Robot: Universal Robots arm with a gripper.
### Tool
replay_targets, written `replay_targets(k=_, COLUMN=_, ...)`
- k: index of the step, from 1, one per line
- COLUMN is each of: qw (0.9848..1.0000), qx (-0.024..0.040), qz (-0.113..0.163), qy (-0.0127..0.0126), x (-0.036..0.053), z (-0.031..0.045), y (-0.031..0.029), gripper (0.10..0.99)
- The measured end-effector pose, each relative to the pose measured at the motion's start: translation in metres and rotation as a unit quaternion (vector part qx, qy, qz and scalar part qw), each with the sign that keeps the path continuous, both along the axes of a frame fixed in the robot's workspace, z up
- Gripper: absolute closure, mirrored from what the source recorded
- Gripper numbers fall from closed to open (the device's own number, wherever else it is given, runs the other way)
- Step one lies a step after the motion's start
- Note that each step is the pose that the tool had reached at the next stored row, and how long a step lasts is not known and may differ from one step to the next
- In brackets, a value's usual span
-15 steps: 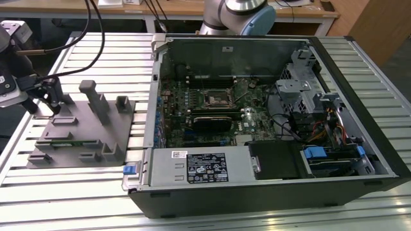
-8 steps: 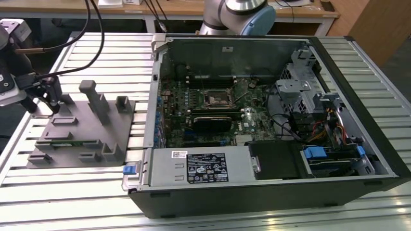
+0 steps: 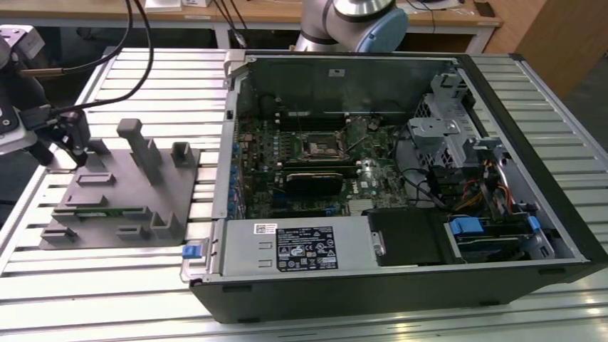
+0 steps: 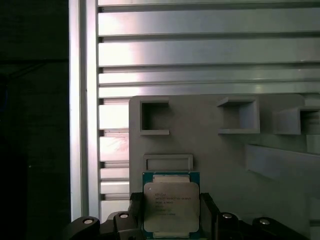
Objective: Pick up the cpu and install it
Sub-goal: 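Pick up the cpu and move it towards the insertion slot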
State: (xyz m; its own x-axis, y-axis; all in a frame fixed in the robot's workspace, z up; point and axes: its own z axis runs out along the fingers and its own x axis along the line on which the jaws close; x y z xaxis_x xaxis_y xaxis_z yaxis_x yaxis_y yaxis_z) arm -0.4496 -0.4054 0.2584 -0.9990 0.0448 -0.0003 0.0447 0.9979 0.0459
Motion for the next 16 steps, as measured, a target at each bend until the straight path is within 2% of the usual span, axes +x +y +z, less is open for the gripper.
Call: replay_targets(k=16, qw=1.0000, qx=0.0000, qz=0.000, qy=0.0000, x=0.0000, z=0.0074, y=0.0000, gripper=0.545)
